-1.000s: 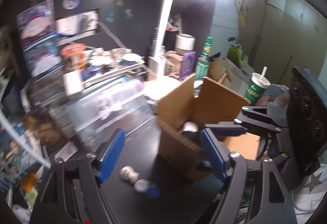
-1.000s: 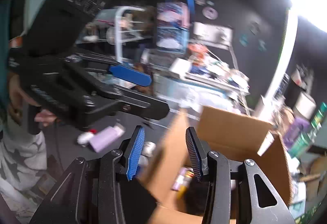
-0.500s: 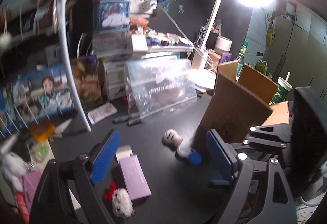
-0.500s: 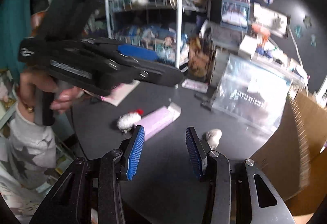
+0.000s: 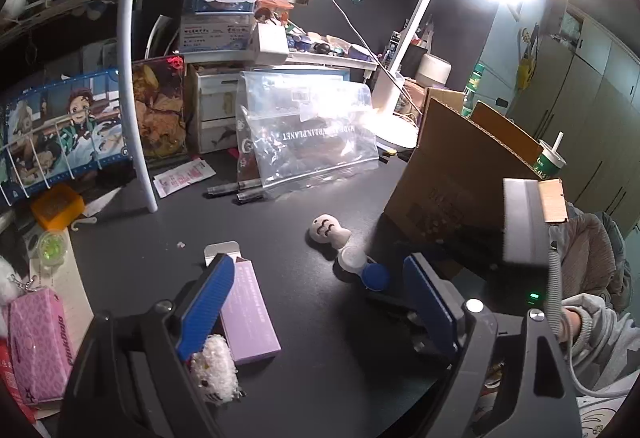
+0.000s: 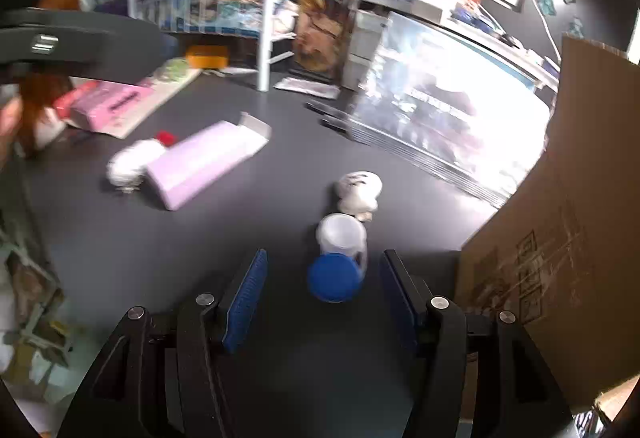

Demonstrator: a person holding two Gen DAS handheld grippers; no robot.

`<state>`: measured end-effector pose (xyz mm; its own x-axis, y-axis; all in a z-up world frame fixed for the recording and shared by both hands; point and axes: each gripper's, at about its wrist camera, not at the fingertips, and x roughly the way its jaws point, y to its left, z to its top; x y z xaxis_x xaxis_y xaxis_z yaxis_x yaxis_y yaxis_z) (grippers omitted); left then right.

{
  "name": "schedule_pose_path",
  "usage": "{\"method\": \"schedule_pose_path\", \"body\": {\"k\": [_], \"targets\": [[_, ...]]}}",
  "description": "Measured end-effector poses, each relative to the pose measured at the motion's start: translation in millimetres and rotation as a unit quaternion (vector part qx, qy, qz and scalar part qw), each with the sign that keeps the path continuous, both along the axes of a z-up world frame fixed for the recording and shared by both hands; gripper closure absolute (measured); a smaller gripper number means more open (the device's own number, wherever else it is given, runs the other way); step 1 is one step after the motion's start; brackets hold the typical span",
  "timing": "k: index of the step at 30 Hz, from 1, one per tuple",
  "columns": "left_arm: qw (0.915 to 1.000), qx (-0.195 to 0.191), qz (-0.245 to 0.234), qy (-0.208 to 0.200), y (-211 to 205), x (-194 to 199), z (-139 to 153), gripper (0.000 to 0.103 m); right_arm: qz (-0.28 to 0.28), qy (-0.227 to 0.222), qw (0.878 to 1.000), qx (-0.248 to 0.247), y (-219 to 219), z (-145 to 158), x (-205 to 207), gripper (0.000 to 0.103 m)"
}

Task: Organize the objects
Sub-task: 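Return the right tool and grasp the white lens case with blue lid, then carry the lens case into the cardboard box and open the right gripper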

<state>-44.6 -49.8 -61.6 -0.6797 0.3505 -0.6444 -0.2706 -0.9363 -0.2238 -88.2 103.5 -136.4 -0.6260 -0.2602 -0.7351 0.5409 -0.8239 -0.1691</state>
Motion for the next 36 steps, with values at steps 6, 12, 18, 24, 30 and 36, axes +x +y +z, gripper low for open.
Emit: {"method": "schedule_pose_path", "body": {"k": [6,12,18,24,30,36], "targets": [[1.0000,-0.002,-0.005,-0.002,3.9,-0.4,-1.4,0.018,-0.017,0.003,1.000,0.017,0.0,-11.6,-11.1,0.049],[1.0000,-0.004,-0.006,-0.003,5.1,0.8,-2.1,0.018,-0.013,-0.017,1.000,0.002,1.6,-17.6,-18.1,0.074],[1.0000,-0.005,0.001,-0.001,0.7,1.8,0.0,0.018,0.030,-0.036,0.998,-0.047,-2.1,-16.9,-9.7,0.074],[1.0000,-0.002,0.007,-0.003,-5.8,3.9,-1.1,0.018,0.060,-0.041,0.996,-0.054,-11.5,-17.0,1.3,0.074],[0.9999,-0.001,0.010,-0.004,-9.4,5.9,-1.3,0.018,0.054,-0.050,0.996,-0.051,-5.9,-18.9,3.7,0.064],[0.9999,0.003,0.006,-0.011,-6.3,3.7,-3.1,0.018,0.057,-0.043,0.996,-0.054,-2.1,-19.1,8.5,0.077]]}}
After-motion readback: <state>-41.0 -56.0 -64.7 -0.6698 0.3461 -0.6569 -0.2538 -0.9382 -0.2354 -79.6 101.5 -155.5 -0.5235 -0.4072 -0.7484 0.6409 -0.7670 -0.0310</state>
